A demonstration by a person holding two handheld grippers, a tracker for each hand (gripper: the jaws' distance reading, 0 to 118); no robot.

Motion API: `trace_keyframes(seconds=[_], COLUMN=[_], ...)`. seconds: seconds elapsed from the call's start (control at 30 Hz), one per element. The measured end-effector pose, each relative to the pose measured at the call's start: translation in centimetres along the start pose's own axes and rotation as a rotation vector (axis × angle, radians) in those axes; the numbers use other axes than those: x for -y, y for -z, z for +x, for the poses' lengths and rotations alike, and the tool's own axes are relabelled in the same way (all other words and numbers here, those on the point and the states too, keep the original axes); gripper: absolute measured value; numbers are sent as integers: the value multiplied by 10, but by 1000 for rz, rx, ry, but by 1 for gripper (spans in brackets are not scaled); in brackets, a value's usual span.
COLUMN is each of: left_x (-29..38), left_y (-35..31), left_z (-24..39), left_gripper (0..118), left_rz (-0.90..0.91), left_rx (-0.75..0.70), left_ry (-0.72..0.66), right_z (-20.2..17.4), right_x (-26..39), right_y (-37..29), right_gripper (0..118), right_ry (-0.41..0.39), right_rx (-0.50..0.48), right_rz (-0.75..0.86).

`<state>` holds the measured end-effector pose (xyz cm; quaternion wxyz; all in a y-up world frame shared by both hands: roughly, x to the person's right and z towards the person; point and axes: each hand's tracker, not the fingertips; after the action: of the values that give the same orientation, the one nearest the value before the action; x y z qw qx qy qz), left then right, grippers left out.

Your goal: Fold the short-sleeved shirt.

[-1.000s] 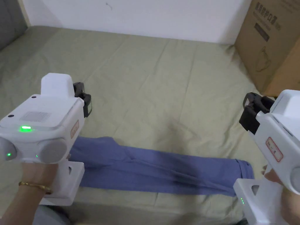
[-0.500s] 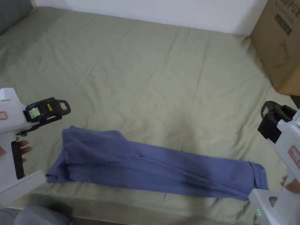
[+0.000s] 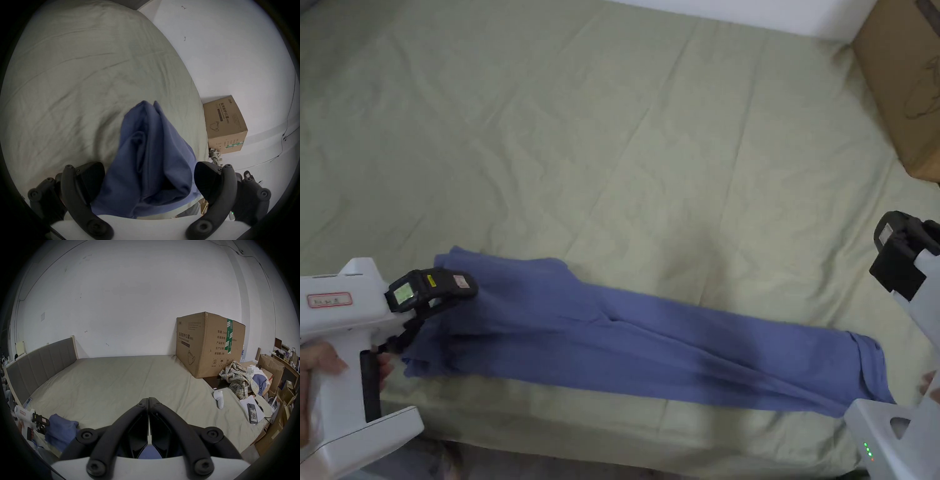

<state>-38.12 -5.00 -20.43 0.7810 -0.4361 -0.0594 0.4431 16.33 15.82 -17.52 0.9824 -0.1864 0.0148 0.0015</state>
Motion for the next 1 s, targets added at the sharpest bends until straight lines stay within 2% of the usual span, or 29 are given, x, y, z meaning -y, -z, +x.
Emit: trace_keyframes(seconds=[0.03,0.07,0.13,0.17,0.2,0.23,0.27,0.37,0.5,0.53,0.63,0.8,1.0], left_x=[-1,-2,11,15,19,23,12,16,29,44,77,122,163], left_y=[2,4,10,15,22,24,23,20,2,-11,-28,-18,48], left_z=[3,4,19,23,27,31,29,57,111,141,190,254,279], left_gripper=[106,93,36,20,18,13,12,10,10,10,10,10,10], left_rz=[-7,-15,-22,-24,-26,-21,0,16,78,98,161,132,-18], left_rx=[1,5,-54,-116,-184,-190,-169,-274,-409,-447,-432,-367,-271], left_ry=[6,10,50,72,96,108,109,172,471,559,731,843,750], right_z=[0,0,-2,-2,-1,-2,-2,-2,2,3,10,26,47], right_x=[0,0,1,2,3,4,6,10,12,12,11,13,22], right_y=[0,0,0,0,0,1,1,-4,-10,-11,-17,-26,-43], right_gripper=[0,0,0,0,0,0,0,0,0,0,0,0,0], right_ry=[-1,-3,-5,-5,-6,-6,-8,-20,-27,-23,-8,28,62], right_rx=[1,2,0,-1,-3,-4,-5,-9,-18,-15,-15,-10,1], right_rz=[-3,-4,-4,-6,-8,-9,-12,-7,-4,1,14,32,48])
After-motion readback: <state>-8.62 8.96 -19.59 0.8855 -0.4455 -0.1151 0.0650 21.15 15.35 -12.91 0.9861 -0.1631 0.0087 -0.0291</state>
